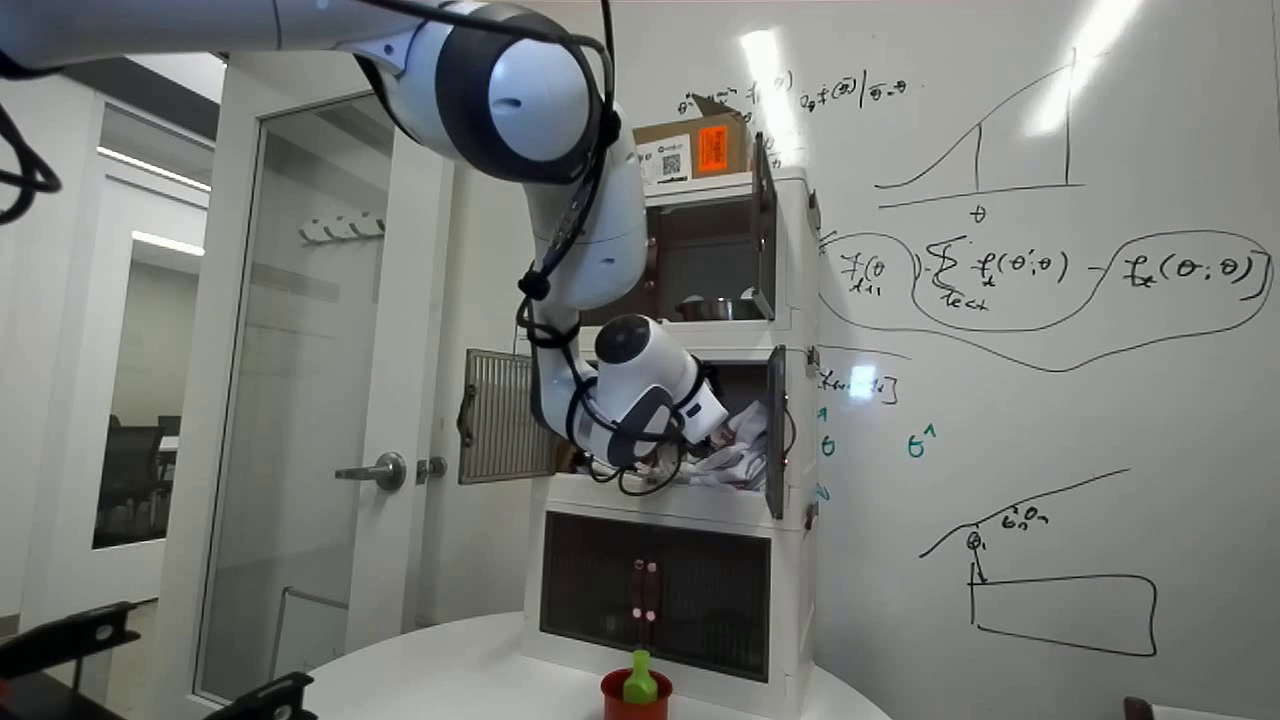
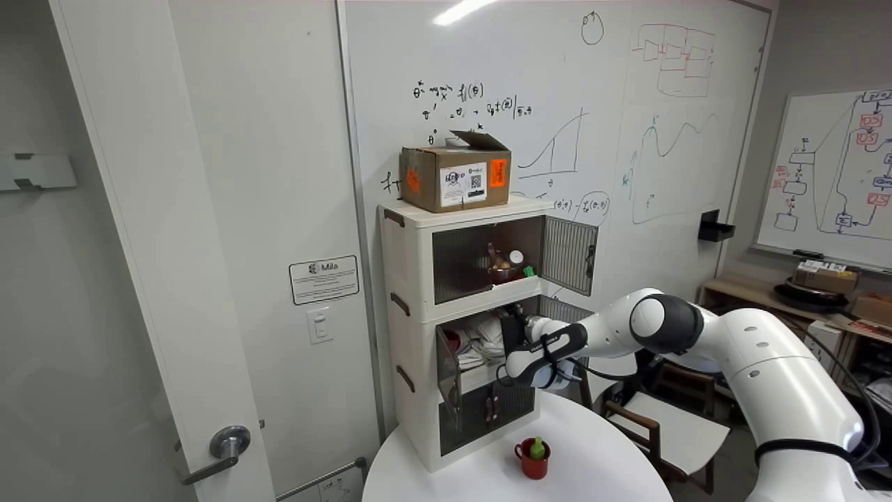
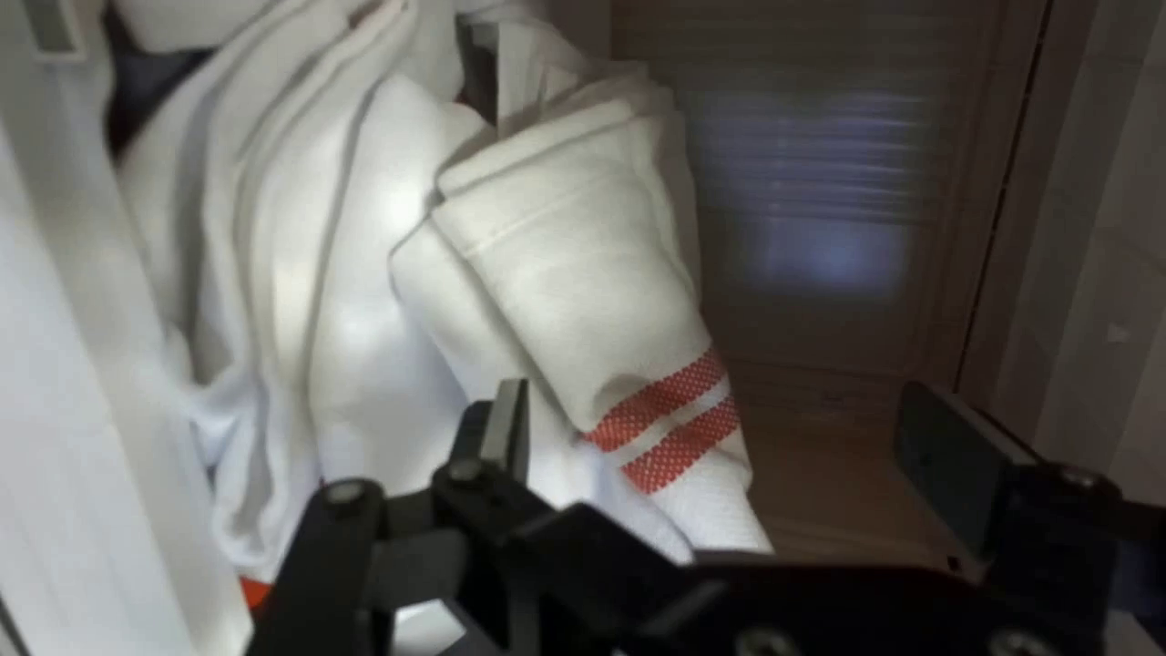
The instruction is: Put the towel in the middle cabinet
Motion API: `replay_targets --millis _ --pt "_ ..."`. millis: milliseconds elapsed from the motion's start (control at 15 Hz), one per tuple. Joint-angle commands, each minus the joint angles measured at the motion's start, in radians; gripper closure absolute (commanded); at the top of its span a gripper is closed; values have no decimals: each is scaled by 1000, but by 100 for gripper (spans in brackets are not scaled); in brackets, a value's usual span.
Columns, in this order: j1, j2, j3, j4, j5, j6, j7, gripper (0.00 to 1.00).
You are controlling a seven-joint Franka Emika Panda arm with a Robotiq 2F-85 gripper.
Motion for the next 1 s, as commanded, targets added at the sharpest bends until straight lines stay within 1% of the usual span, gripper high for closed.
replay_targets --millis 0,133,333,467,533,600,667,800,933 --pt "-21 -130 -66 -177 -26 38 0 0" --pt "-9 -196 -113 -259 -6 92 -21 0" --pt "13 -309 -183 -393 -10 156 -27 0" --pt "-10 -398 -190 -494 -101 84 15 0" --pt "-26 -430 -182 -528 -157 48 38 0" --pt "-66 -456 -140 -558 -193 -2 34 0" --pt "-83 -482 -128 -580 -237 -52 55 0" --pt "-133 -520 -83 -605 -330 -173 91 0" --pt "-156 -568 -66 -620 -365 -308 84 0"
